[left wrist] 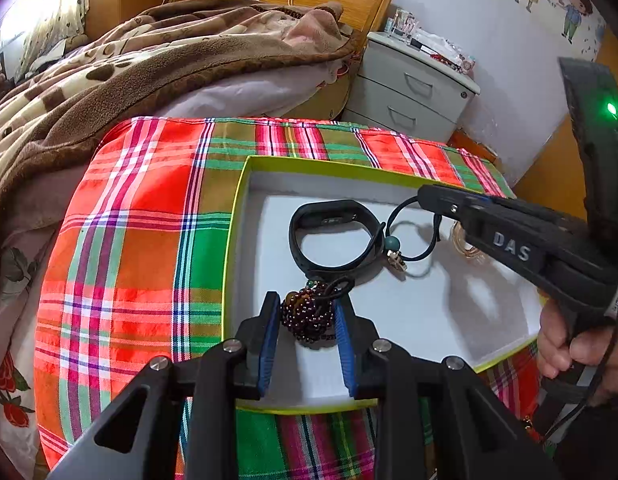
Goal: Organize jewelry
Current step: 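Open the right tool to drop the cord bracelet while the left tool releases the beaded bracelet in the tray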
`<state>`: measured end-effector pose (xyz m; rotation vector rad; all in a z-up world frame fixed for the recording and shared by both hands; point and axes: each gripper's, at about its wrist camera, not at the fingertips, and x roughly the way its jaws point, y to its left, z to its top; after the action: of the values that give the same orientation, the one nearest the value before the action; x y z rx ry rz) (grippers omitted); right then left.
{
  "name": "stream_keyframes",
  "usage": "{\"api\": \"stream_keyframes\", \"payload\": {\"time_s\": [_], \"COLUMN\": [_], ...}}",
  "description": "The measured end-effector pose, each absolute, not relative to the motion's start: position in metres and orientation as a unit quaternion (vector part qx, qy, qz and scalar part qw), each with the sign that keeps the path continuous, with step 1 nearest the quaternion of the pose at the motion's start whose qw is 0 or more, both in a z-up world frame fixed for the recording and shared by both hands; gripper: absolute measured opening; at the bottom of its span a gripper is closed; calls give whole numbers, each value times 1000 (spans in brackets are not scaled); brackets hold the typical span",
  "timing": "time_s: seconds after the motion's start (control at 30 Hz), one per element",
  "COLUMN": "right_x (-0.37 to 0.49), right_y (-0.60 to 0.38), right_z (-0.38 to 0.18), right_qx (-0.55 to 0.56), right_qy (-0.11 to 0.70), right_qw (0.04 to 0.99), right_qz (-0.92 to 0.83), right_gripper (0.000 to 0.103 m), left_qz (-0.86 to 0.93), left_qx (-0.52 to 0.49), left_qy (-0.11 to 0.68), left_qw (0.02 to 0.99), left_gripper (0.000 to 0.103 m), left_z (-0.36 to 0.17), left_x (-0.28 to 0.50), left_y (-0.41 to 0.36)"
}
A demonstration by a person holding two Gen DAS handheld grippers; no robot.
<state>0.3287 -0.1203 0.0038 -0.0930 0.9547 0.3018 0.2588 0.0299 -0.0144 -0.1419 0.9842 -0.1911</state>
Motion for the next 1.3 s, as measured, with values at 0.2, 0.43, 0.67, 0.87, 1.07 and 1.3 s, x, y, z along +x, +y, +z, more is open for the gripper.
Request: {"api": "stream_keyframes", "payload": {"time_s": [0.2,0.43,0.67,0.87,1.07,1.3], "right_x": [336,340,338,332,322,289], "right_y": [-117,-117,-118,-120,-128,-141], "right_z": [0,-5,-1,8,20,39], "right_qx": [-66,-69,-56,-47,-30,-9], "right_qy": [459,462,451,439,426,404], "right_qw": [875,872,878,885,893,903], "right_qz": [142,144,149,148,144,148], "right_gripper": [7,11,22,37,39,41], "left_qz": [-93,-97,-93,-93,-99,-109], "left_qx": [-66,-64,-61,-63,-68,-64], "left_qy": [472,472,469,470,460,444], "left_qw": [874,874,876,876,880,887], "left_gripper": [30,36,41,45,46,48], "left_z": [-15,-16,-15,-13,-3,13], "left_x": [260,263,261,258,248,226], "left_y": [29,27,25,25,27,27]}}
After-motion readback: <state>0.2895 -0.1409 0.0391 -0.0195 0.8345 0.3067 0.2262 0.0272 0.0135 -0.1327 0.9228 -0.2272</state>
